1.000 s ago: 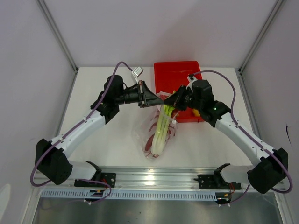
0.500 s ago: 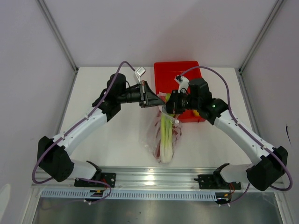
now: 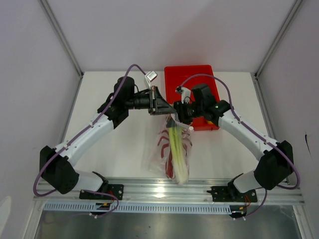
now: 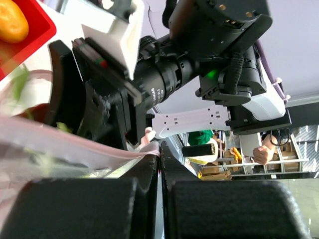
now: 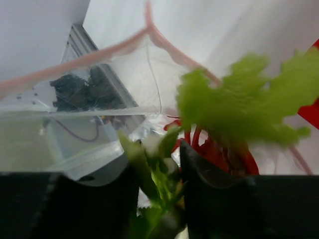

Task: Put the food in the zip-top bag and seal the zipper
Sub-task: Place the fake vegetable in the zipper food storage bag.

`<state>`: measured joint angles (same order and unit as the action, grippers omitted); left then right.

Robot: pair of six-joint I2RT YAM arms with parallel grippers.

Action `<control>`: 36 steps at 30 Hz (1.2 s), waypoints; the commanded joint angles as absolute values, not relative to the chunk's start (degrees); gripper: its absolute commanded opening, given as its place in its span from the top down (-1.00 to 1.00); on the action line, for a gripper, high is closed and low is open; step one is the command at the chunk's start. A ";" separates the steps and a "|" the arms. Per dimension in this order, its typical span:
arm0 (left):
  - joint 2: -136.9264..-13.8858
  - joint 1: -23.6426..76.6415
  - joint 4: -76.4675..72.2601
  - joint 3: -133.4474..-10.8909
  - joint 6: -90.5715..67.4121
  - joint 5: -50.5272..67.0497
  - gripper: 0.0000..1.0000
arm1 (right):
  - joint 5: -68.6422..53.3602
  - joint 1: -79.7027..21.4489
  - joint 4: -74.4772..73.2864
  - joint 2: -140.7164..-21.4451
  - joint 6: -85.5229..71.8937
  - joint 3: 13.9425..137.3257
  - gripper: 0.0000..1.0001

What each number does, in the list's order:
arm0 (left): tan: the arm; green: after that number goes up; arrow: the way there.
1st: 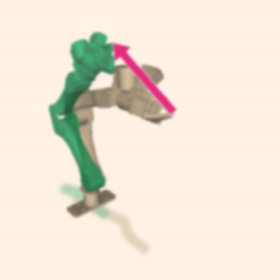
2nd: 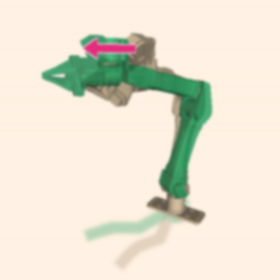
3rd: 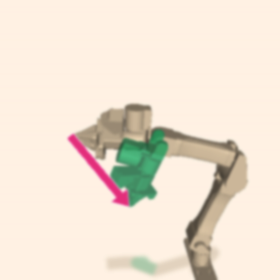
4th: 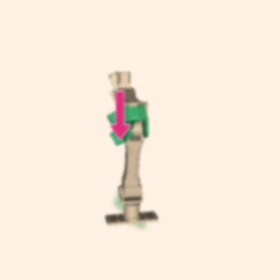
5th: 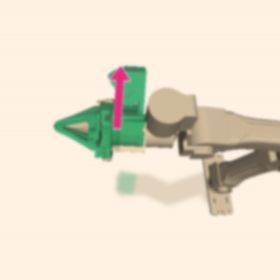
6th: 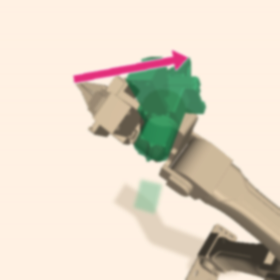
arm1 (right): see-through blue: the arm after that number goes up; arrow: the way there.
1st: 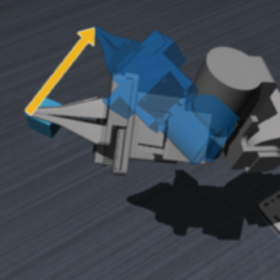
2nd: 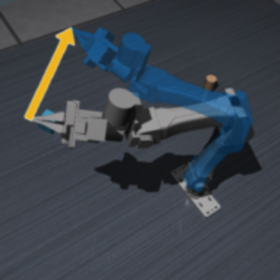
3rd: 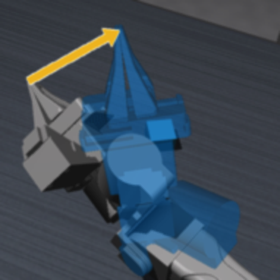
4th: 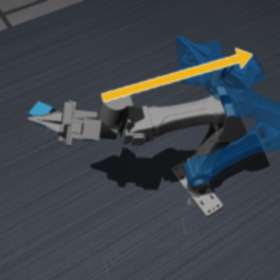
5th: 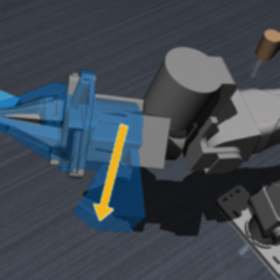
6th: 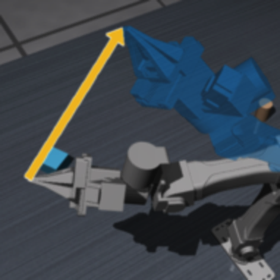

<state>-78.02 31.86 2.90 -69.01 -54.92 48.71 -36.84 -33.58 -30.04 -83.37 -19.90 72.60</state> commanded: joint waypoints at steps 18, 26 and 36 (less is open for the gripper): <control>-73.04 31.73 8.17 -70.05 -46.41 43.42 0.99 | -21.99 -28.30 -41.74 -66.82 -20.56 80.51 -0.58; -72.86 31.73 8.88 -70.93 -45.88 43.77 0.99 | -13.80 -27.77 -42.80 -63.72 -20.92 76.38 -0.44; -70.76 31.64 10.72 -71.45 -45.18 43.68 0.99 | -14.86 -27.33 -35.86 -68.02 -22.50 73.21 -0.14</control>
<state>-74.22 31.86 11.70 -69.01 -46.48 43.62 -16.25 -27.62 -40.21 -67.29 -22.13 72.27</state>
